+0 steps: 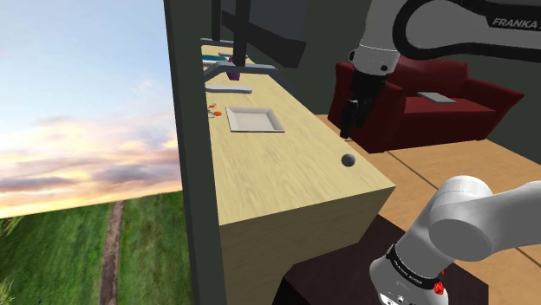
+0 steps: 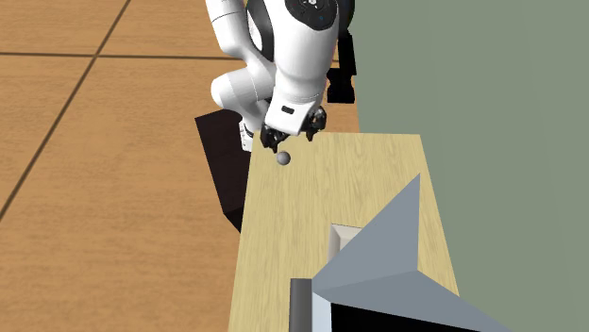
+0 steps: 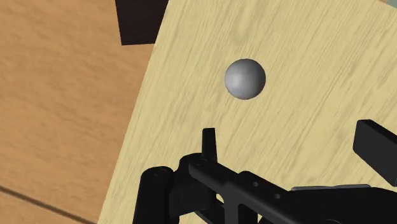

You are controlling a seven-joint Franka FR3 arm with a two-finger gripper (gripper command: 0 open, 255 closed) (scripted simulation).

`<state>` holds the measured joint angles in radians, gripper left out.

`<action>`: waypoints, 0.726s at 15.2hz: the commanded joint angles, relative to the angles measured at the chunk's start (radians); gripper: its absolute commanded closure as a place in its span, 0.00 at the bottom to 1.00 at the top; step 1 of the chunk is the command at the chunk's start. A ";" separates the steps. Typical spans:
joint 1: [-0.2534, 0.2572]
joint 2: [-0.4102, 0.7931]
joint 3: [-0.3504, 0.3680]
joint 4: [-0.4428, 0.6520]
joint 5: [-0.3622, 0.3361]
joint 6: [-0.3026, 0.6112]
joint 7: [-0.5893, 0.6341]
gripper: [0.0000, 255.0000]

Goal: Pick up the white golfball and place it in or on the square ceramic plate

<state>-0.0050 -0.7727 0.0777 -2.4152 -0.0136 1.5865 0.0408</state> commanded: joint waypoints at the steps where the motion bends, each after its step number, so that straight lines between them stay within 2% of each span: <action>1: 0.004 0.010 0.019 -0.043 -0.028 -0.008 -0.008 0.00; 4: 0.005 0.014 0.030 -0.093 -0.063 -0.017 -0.023 0.00; 11: 0.004 -0.010 0.022 -0.206 -0.069 0.074 -0.023 0.00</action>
<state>-0.0003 -0.7774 0.1023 -2.5940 -0.0798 1.6373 0.0186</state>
